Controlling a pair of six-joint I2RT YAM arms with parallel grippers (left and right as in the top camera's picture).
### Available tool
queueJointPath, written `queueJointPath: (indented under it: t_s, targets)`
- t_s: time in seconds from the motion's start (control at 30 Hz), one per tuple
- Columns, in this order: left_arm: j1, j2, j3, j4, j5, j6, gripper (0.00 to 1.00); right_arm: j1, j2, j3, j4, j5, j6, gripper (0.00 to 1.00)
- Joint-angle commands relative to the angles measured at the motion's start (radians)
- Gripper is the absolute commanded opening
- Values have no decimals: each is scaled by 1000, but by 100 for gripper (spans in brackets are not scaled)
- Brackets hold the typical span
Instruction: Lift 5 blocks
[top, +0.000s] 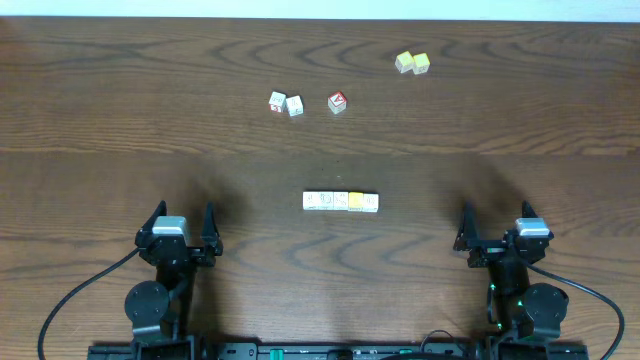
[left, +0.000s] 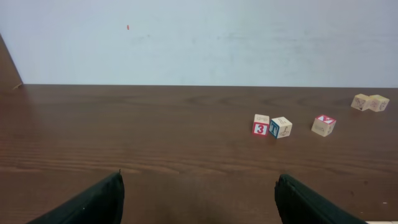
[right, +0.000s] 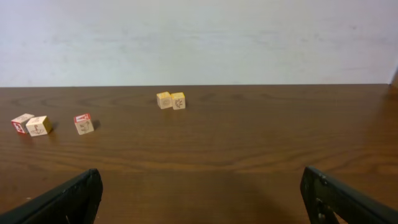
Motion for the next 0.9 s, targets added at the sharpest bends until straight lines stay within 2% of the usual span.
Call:
queueJointPath:
  t_s: [0.0, 0.23, 0.37, 0.87]
  targets:
    - [6, -9, -7, -53, 23, 16, 78, -10, -7, -1, -4, 5, -1, 99]
    - [6, -9, -7, -56, 8, 16, 78, -10, -7, -1, -4, 5, -1, 99]
    - [6, -9, -7, -60, -25, -26, 78, -10, -7, -1, -4, 5, -1, 99]
    - [3, -9, -7, -60, -13, -14, 78, -10, -7, -1, -4, 5, -1, 99]
